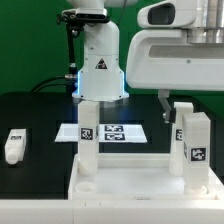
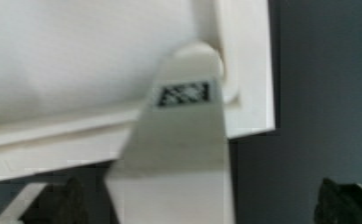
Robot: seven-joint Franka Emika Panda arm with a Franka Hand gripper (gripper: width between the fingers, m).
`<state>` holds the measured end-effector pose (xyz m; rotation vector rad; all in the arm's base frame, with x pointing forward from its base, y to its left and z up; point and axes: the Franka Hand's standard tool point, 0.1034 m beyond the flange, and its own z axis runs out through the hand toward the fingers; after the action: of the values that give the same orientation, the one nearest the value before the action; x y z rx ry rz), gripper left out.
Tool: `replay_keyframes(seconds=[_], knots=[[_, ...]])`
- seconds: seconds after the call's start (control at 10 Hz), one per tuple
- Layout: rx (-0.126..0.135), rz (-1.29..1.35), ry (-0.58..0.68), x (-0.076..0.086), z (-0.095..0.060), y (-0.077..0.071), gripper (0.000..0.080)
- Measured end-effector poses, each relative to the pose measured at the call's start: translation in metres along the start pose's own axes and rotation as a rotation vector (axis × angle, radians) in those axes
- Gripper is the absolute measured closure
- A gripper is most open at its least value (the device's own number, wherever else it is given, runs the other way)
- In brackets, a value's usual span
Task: Assemble desk
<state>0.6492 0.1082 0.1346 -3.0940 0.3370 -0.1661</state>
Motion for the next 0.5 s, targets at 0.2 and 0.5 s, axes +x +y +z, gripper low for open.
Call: replay_keyframes(seconds=[0.2, 0.5], knots=[[0.003, 0.037, 0.002, -0.0045, 0.0056, -0.0051, 0.0151], [0.004, 0.075, 0.002, -0.0039, 0.0055, -0.0039, 0.0373]])
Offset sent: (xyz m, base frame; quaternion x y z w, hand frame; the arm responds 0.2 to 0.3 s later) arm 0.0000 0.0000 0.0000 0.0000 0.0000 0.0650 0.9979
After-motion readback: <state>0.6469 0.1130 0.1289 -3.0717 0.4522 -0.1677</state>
